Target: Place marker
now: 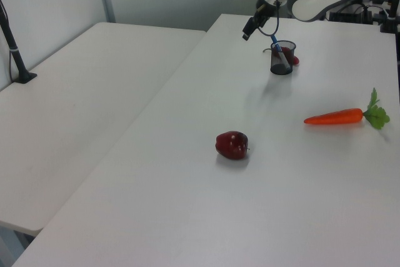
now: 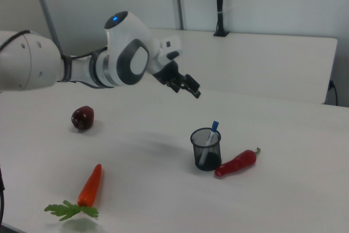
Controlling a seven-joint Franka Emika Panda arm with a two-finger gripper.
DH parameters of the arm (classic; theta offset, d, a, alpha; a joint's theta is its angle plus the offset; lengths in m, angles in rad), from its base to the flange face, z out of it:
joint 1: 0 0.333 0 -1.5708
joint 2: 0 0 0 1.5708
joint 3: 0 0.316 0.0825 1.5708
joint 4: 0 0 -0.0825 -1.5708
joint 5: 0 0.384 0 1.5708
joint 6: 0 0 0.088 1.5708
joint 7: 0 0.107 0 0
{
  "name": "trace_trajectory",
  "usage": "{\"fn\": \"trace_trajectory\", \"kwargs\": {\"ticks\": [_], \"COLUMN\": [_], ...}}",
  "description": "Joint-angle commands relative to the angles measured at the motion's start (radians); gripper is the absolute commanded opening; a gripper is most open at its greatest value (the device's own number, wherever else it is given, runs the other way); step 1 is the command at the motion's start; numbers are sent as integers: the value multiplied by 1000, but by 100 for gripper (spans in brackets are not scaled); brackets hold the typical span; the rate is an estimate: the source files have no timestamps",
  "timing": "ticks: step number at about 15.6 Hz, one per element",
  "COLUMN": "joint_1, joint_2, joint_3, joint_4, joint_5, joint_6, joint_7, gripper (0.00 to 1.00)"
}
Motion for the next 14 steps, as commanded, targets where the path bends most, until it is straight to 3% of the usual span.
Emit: {"fn": "trace_trajectory", "kwargs": {"ticks": [1, 4, 7, 14], "joint_1": [92, 154, 203, 206], "joint_2": [-45, -82, -146, -327], "joint_3": [16, 25, 31, 22], "joint_4": [8, 37, 35, 32], "joint_5": [1, 12, 72, 254], "joint_6": [-136, -301, -496, -828], "joint_7": [43, 50, 22, -219], "gripper": [100, 100, 100, 100]}}
